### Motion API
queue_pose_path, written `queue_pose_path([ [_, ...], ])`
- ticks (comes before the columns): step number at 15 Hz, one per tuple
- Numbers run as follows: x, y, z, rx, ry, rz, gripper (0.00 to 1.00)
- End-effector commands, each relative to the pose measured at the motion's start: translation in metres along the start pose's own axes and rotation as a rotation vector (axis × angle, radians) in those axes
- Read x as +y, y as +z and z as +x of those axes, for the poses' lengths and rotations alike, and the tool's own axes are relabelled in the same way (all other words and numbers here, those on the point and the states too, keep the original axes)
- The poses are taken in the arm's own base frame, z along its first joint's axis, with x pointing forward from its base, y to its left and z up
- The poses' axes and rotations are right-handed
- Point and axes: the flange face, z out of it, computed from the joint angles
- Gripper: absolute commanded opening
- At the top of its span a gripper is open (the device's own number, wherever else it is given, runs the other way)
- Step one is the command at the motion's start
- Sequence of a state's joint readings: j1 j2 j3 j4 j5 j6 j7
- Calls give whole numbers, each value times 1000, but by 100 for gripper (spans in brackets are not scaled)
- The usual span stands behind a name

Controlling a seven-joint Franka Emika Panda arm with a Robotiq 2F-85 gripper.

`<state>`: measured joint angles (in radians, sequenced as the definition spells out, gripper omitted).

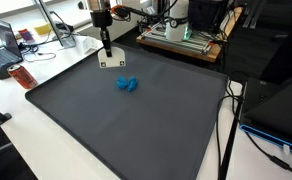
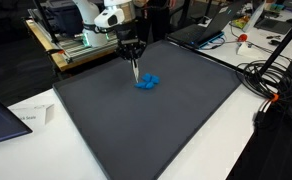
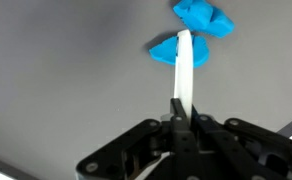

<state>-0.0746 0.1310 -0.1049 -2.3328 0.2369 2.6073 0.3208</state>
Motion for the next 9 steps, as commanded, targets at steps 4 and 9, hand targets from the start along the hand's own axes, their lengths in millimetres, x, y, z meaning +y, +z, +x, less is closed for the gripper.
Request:
queue_pose_path([
  [4,-5,-28,-19,2,-127,-89,1],
  [9,-24,-46,-39,-51,-227,-129,1],
])
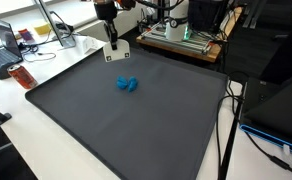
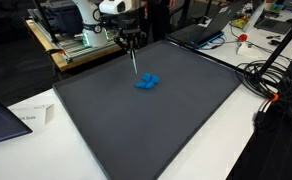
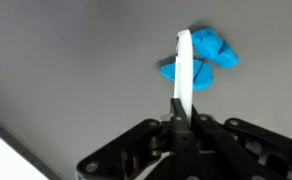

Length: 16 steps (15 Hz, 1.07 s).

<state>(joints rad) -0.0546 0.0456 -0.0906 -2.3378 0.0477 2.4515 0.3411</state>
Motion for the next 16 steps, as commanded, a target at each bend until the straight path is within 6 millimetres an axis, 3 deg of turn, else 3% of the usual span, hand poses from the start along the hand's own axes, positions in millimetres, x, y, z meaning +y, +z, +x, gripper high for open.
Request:
queue_pose_path([
  [1,-12,-24,-19,-5,-68,-29,1],
  [6,-28,-47,-31,-9,-126,-20,1],
  [7,-29,-34,-21,-5,-102,-20,4],
  [16,-40,-45,-27,17,-171,-45,1],
])
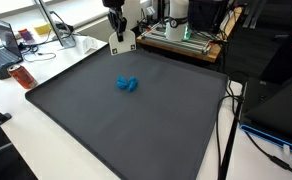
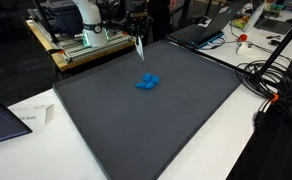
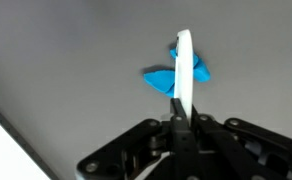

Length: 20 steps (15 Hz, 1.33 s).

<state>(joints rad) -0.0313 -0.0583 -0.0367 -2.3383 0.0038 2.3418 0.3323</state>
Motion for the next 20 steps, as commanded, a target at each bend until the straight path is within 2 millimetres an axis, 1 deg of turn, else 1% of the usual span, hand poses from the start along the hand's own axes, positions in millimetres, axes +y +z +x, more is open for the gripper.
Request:
queue_pose_path([
  [1,-11,-2,-2,20,-74,-39,1],
  [4,-21,1,-2,19,-129,-56,1],
  [9,-28,11,3,16,-171,-78,1],
  [13,-33,26,8,18,-174,-99,1],
  [20,-46,59,21,51,-216,-119,1],
])
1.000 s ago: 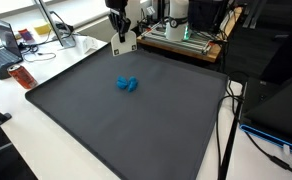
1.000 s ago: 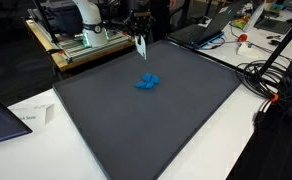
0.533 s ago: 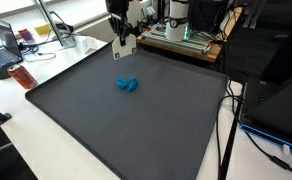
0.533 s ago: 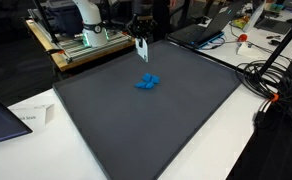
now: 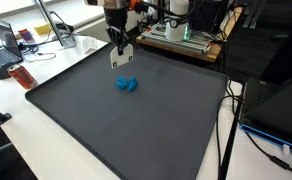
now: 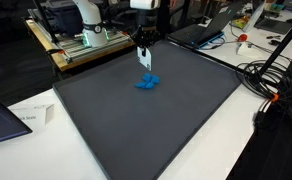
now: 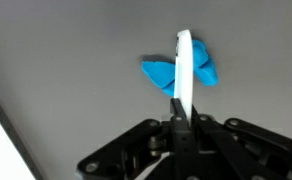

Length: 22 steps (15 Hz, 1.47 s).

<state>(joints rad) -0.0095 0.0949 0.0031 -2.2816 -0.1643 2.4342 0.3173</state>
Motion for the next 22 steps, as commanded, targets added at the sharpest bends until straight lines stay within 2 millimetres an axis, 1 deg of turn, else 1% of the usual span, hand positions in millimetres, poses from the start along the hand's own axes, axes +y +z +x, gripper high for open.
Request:
queue_pose_path([
  [1,-9,15,11,17,-12,-24,1],
  [5,-15,33,16,23,-19,-64,1],
  [11,-16,51,21,3,-19,-103,1],
  [22,-26,86,22,-38,-24,-119,1],
])
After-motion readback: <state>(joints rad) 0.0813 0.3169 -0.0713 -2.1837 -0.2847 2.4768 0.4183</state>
